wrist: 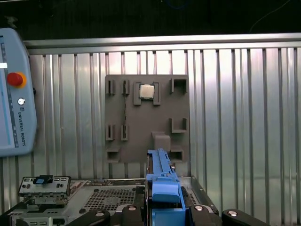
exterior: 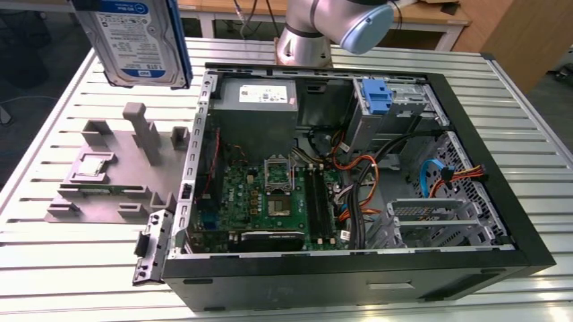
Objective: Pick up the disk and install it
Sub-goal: 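Pick up the disk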
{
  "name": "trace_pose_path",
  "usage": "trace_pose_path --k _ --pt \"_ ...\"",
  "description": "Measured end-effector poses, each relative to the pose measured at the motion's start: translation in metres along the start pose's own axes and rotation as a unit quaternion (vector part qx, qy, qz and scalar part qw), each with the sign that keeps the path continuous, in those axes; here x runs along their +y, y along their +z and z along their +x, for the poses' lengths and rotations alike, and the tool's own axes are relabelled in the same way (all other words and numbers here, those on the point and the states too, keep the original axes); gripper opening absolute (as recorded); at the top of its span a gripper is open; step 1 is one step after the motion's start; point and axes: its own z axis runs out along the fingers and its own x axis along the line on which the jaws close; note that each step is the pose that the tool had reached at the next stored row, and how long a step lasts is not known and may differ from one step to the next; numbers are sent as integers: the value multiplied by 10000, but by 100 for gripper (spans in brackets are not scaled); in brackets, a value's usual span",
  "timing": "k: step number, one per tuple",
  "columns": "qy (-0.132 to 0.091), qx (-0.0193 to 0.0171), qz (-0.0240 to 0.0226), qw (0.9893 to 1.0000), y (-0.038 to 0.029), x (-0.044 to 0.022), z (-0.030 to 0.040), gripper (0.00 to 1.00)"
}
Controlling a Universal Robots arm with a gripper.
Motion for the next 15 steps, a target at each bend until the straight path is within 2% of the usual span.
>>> trace_pose_path --k 15 --pt "0 0 0 10000 8 -135 -6 37"
